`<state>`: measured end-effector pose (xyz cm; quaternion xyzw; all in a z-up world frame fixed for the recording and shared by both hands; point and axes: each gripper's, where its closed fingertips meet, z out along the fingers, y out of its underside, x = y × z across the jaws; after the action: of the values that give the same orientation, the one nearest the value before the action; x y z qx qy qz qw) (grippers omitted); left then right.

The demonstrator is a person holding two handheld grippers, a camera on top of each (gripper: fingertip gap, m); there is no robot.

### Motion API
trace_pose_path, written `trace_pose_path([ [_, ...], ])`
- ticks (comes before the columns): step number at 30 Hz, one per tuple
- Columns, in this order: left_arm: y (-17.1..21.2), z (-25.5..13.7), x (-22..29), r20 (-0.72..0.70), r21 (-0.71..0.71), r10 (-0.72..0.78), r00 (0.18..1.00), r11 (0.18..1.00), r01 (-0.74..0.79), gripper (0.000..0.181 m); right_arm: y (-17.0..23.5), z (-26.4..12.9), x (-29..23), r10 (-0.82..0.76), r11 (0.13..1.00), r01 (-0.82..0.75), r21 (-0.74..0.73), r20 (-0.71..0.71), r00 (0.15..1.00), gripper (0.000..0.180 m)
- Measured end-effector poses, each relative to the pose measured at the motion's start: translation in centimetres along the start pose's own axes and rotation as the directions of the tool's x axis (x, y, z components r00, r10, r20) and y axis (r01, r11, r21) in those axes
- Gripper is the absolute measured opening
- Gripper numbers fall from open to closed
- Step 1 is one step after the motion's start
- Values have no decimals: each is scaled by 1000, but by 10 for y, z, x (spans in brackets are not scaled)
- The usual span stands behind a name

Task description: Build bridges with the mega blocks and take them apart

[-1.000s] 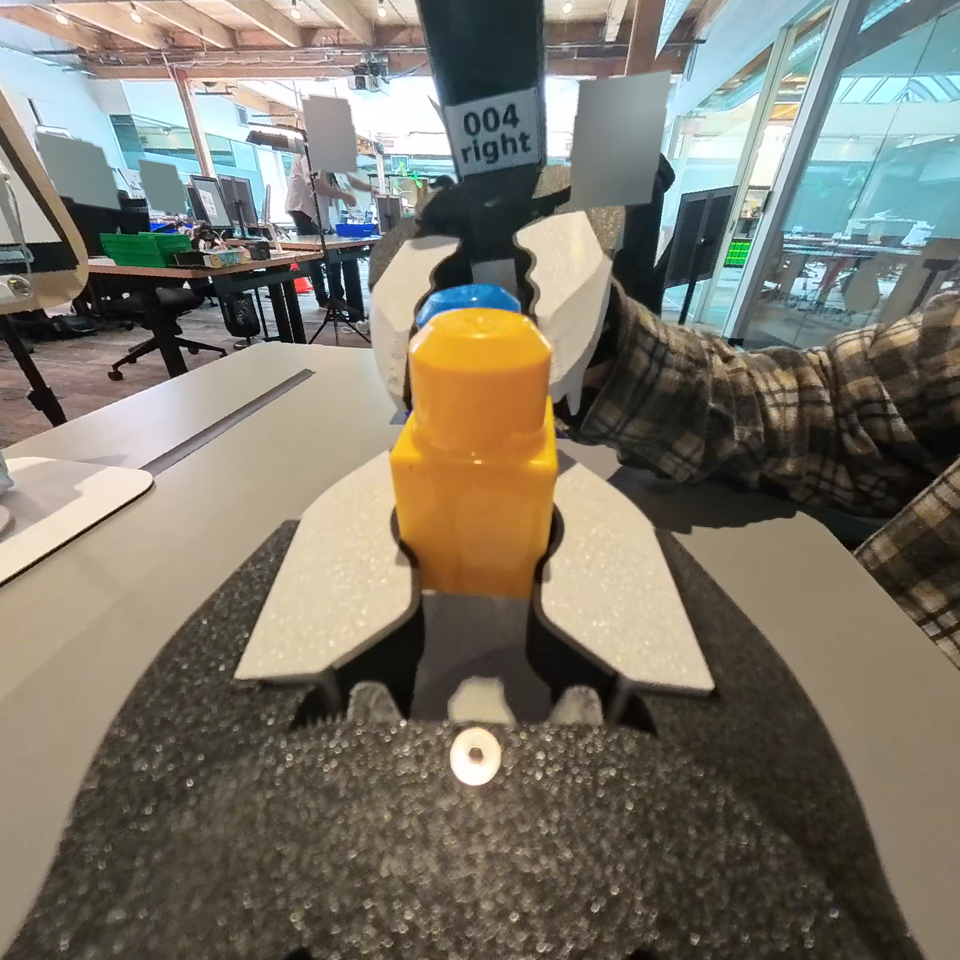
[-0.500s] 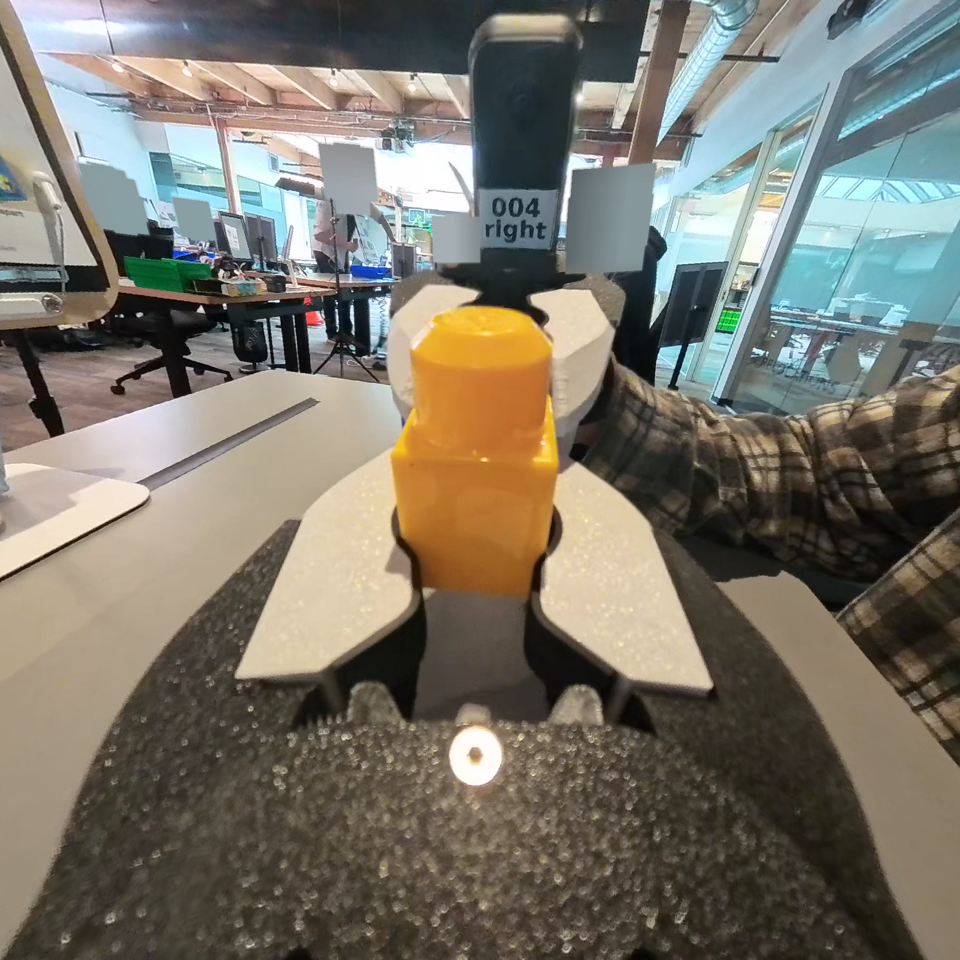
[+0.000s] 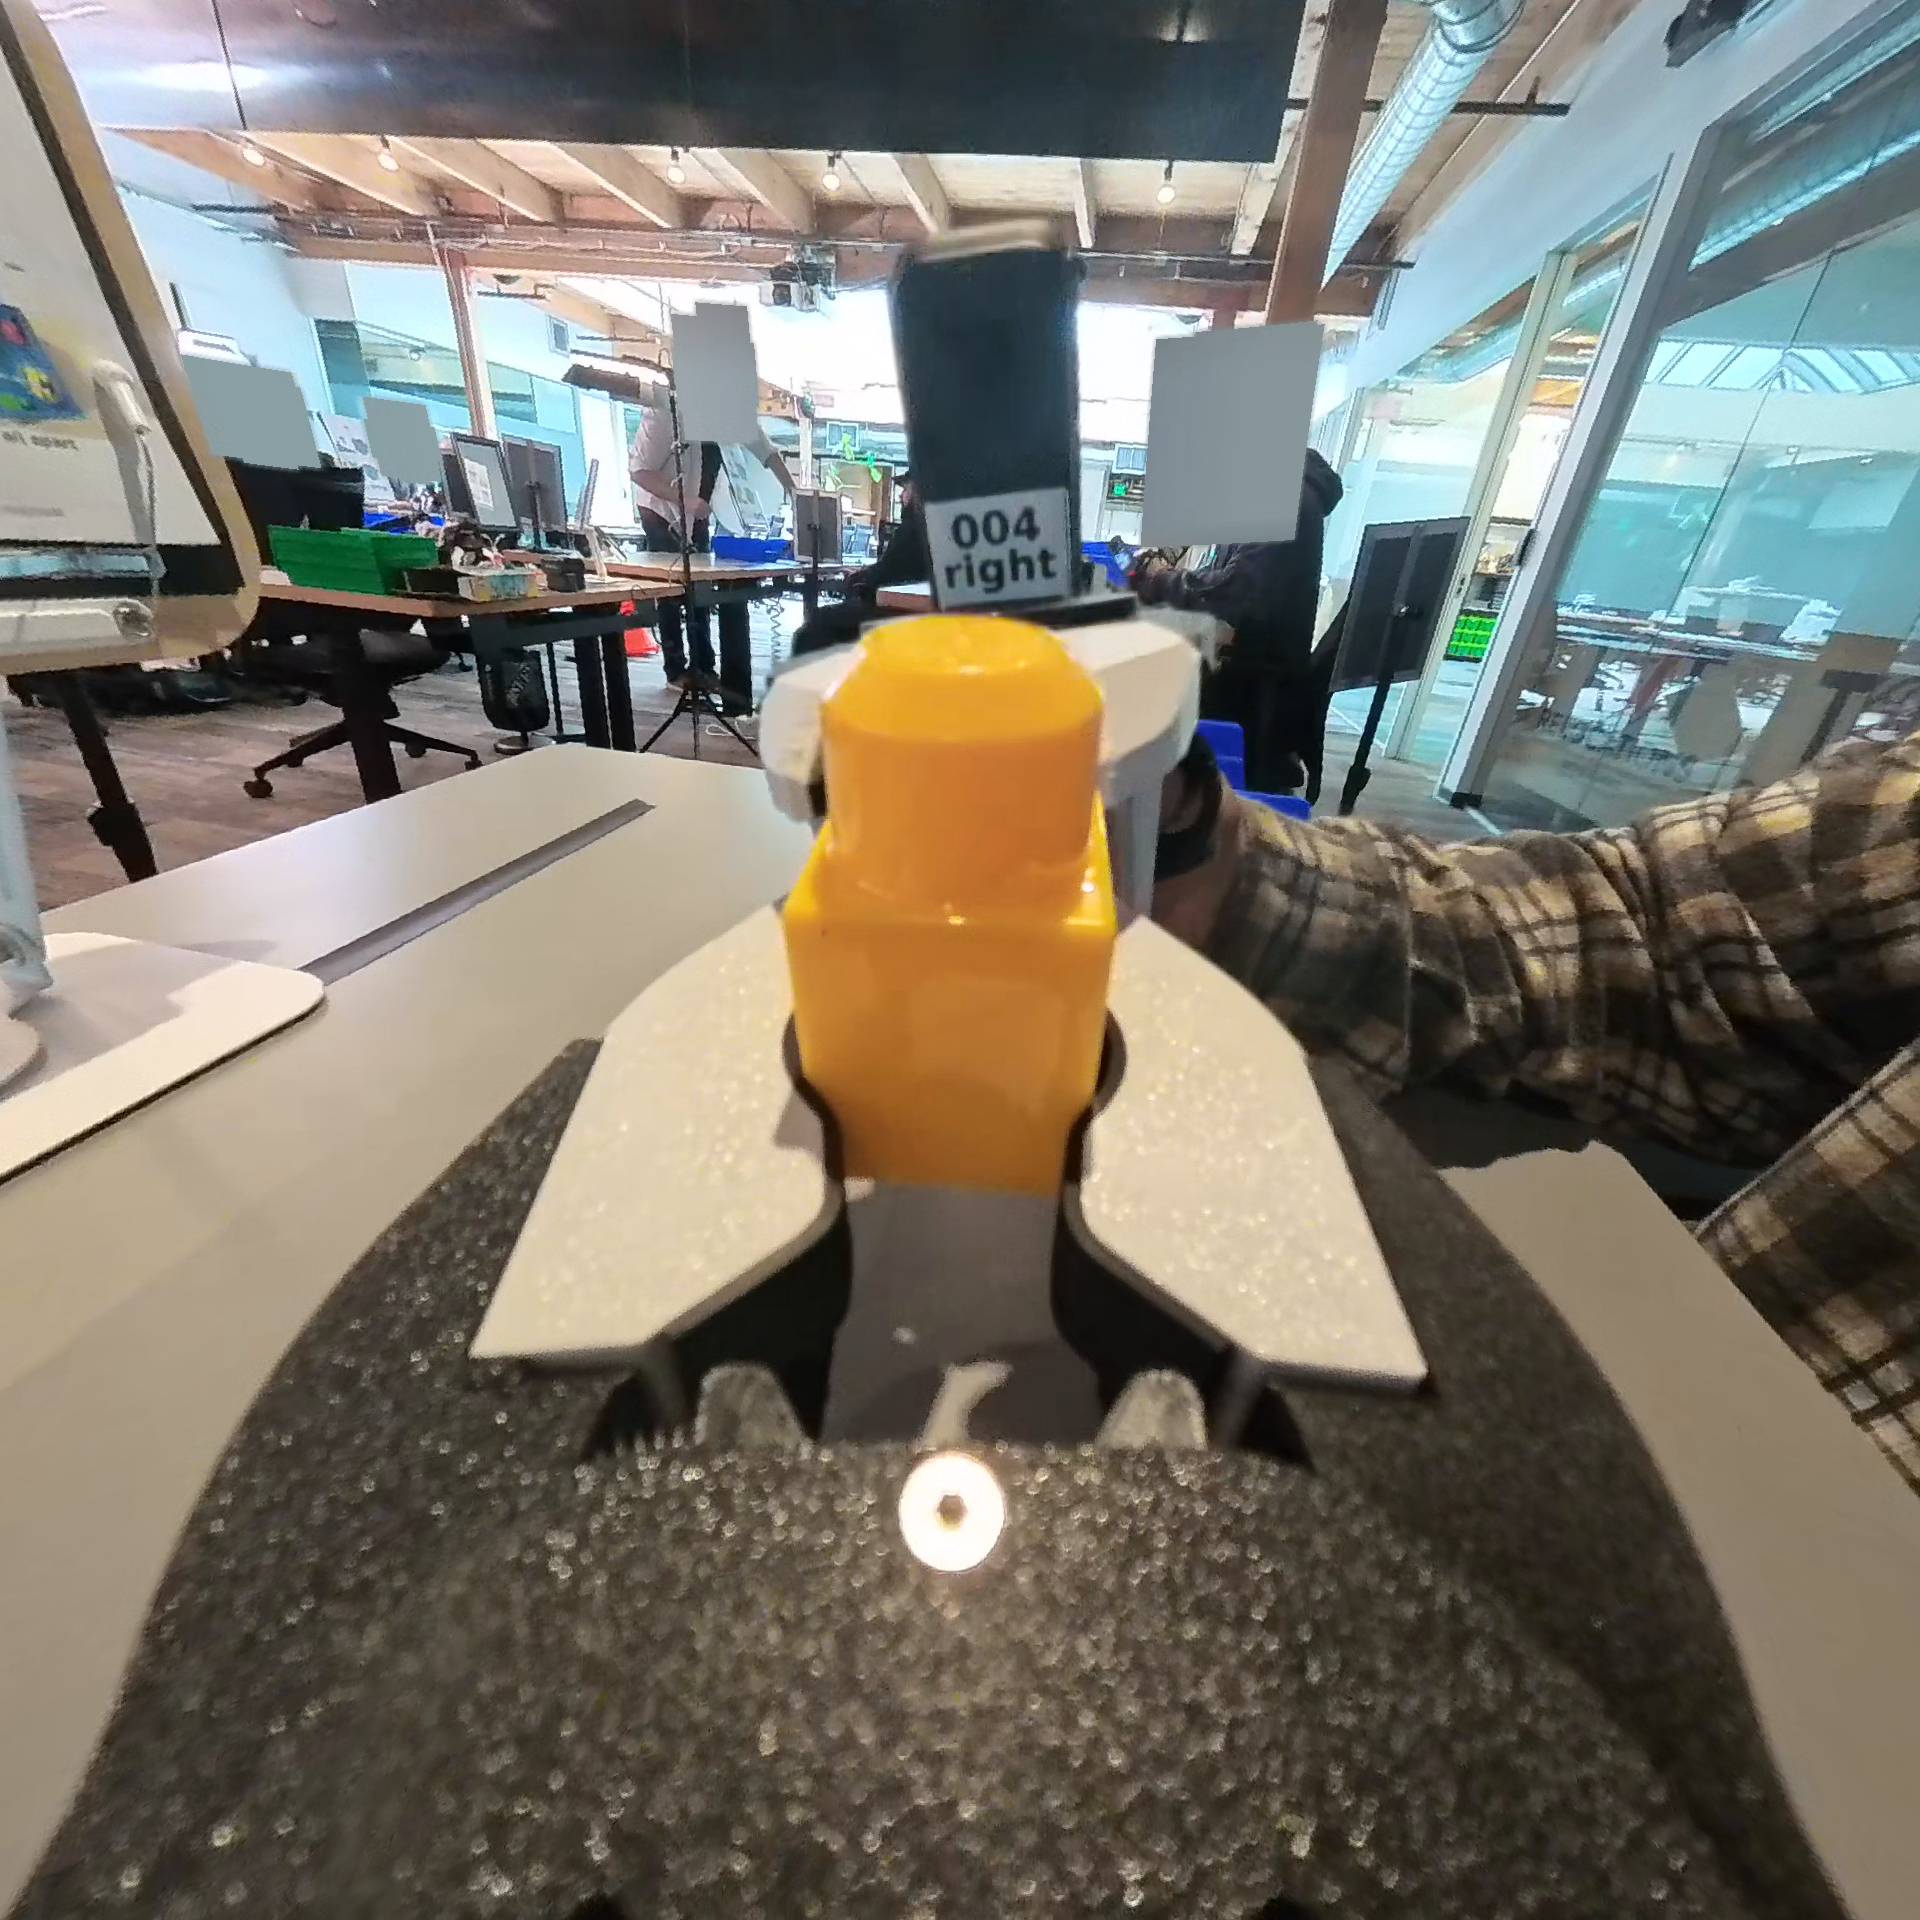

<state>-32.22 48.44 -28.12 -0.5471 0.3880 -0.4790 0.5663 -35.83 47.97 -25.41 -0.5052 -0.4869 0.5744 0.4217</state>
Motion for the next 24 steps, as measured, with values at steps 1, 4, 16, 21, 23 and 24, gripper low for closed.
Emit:
trace_pose_path([
  [1,0,0,0,8,-6,6,1000,1000,-6,43,0,0,0,1,1000,-1,4,1,1000,35],
  [4,0,0,0,21,-17,14,1000,1000,-13,43,0,-1,0,7,1000,-8,13,15,1000,35],
  [16,1,1,0,-6,-12,-8,1000,1000,8,43,-6,-3,0,-9,999,8,33,8,1000,35],
  [21,6,3,-2,29,-59,46,999,997,-44,43,-5,-4,2,-15,999,15,34,3,1000,35],
  [23,9,3,-3,32,-70,47,998,997,-45,43,-7,-5,1,-15,999,15,47,5,1000,35],
  [24,9,4,-3,33,-71,42,999,997,-40,42,-8,-6,2,-16,999,16,49,2,1000,35],
])
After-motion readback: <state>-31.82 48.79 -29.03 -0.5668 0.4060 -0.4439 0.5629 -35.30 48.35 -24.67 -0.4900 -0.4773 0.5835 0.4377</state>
